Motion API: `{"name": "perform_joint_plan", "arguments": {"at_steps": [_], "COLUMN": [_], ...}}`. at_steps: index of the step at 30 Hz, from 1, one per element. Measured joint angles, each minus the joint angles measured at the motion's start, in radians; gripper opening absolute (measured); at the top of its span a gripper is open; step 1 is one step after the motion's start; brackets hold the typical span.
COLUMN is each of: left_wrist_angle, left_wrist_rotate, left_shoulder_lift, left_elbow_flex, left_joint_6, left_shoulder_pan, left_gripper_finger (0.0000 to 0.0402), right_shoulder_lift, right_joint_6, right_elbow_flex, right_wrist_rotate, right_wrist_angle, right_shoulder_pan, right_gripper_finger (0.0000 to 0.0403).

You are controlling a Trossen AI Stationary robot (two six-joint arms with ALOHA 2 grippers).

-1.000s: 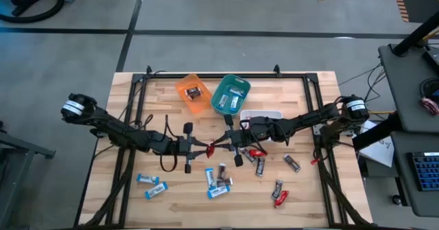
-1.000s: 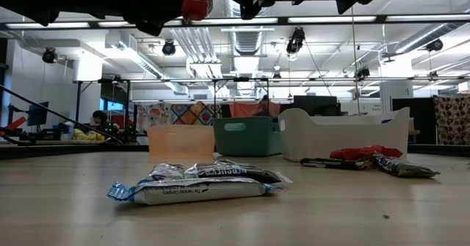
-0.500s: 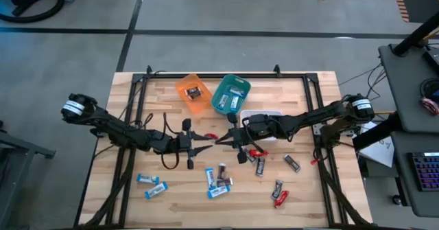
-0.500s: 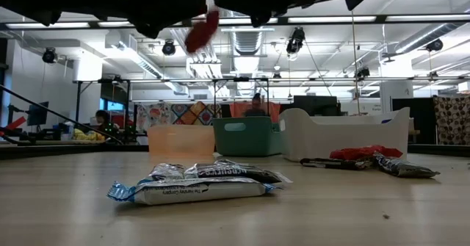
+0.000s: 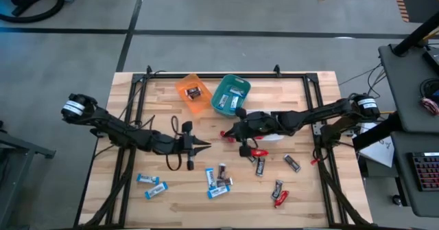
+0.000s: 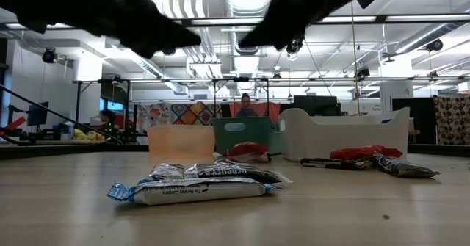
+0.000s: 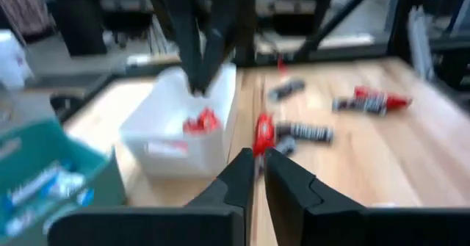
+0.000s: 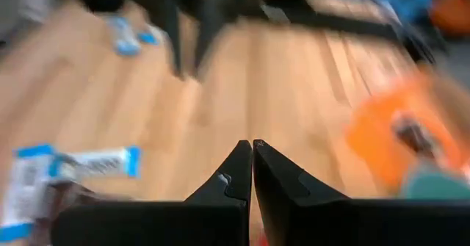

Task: Sort candy
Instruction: Put the top left red chocolate bar into the white bin

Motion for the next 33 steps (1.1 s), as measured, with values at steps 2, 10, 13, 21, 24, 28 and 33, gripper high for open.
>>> {"name": "perform_joint_plan", "arguments": {"at_steps": [2,10,13,21,24,28,33], "left_wrist_angle": [-0.040,-0.058,-0.054,-0.120,-0.130,-0.130,-0.129], "left_wrist_rotate": [0.000,0.000,0.000,0.002,0.001,-0.023,-0.050], "left_shoulder_lift": [0.005,0.006,-0.021,-0.160,-0.230,-0.318,-0.403], "left_elbow_flex": [-0.003,-0.014,-0.023,-0.063,-0.097,-0.139,-0.184], "left_joint_6": [-0.014,0.020,0.045,0.124,0.147,0.154,0.154], "left_shoulder_pan": [0.002,0.005,0.005,0.013,0.017,0.018,0.018], "left_gripper_finger": [0.0017,0.0041,0.0045,0.0044,0.0041,0.0040,0.0040], "right_shoulder_lift": [0.000,0.062,0.082,0.174,0.211,0.240,0.272], "right_joint_6": [0.050,0.236,0.310,0.362,0.344,0.298,0.288], "right_elbow_flex": [0.000,0.017,0.074,0.231,0.270,0.304,0.328], "right_wrist_rotate": [0.055,0.109,0.132,0.131,0.121,0.121,0.114], "right_wrist_angle": [-0.054,-0.195,-0.321,-0.534,-0.567,-0.572,-0.578], "right_shoulder_pan": [-0.002,-0.010,-0.012,-0.012,-0.012,-0.012,-0.012], "right_gripper_finger": [0.0008,0.0008,0.0008,0.0009,0.0009,0.0021,0.0070]}}
